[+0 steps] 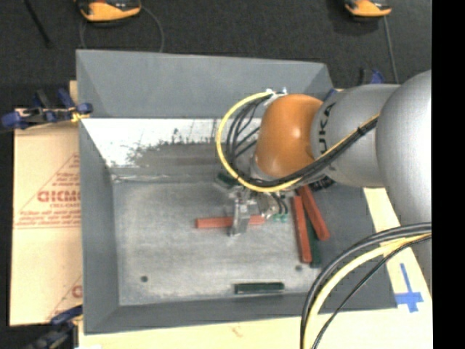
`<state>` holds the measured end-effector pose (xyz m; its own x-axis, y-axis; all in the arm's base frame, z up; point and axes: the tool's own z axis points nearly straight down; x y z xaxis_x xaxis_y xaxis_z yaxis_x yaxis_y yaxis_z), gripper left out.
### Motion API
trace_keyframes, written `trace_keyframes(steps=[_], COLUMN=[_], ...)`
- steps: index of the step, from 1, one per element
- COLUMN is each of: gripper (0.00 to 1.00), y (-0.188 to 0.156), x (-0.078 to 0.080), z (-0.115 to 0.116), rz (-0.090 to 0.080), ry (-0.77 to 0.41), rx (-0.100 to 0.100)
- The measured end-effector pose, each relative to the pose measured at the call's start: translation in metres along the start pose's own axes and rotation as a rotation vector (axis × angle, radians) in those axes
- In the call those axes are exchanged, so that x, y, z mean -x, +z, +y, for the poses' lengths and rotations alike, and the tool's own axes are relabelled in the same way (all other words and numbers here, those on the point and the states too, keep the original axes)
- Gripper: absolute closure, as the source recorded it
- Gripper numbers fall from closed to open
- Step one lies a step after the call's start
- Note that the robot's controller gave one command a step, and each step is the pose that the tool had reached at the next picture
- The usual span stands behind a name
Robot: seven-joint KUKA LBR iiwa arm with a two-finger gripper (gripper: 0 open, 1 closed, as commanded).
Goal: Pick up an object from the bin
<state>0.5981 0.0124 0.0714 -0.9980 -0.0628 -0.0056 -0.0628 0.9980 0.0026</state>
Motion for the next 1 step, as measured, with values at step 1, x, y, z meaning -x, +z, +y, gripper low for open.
trace_keyframes(steps=[1], gripper=[1.0], y=[-0.137], x=[-0.0111], z=[0.0041], rz=[-0.007], ry=[-0.002], rx=[-0.002])
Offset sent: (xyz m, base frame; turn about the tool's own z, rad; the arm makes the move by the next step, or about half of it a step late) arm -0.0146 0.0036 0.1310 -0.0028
